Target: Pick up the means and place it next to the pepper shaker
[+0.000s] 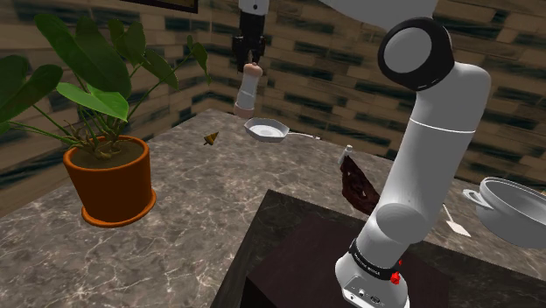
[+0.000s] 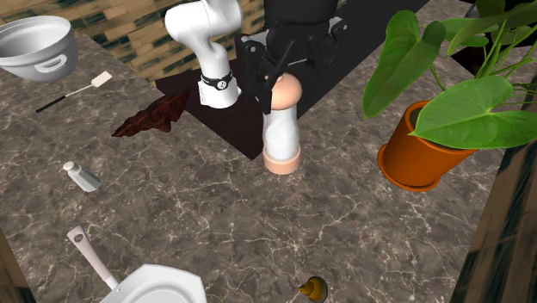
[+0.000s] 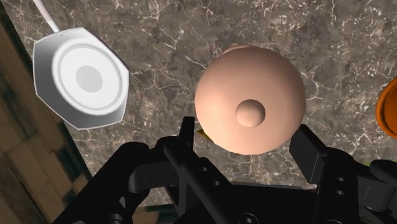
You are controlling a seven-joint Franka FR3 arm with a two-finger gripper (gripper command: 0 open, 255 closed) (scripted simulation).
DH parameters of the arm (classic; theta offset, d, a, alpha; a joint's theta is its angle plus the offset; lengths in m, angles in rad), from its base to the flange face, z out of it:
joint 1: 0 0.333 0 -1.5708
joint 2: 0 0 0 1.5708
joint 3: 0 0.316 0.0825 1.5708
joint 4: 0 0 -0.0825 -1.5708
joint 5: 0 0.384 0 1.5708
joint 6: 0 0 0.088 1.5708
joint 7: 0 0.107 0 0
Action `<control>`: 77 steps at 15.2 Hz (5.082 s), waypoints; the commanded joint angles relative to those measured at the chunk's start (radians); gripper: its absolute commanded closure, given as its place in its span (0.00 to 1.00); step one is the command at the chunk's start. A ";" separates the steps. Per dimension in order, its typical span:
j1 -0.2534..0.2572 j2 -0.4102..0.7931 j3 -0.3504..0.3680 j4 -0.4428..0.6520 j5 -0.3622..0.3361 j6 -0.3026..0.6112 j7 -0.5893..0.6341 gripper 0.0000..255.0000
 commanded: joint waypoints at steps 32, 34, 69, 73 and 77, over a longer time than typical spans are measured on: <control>-0.347 -0.163 -0.357 -0.179 0.046 0.053 -0.700 1.00; -0.373 -0.138 -0.385 -0.150 0.060 0.049 -0.753 1.00; -0.599 0.104 -0.522 -0.156 0.217 0.264 -1.122 1.00; -0.594 0.101 -0.521 -0.214 0.216 0.319 -1.123 1.00; -0.591 0.102 -0.519 -0.266 0.218 0.373 -1.126 1.00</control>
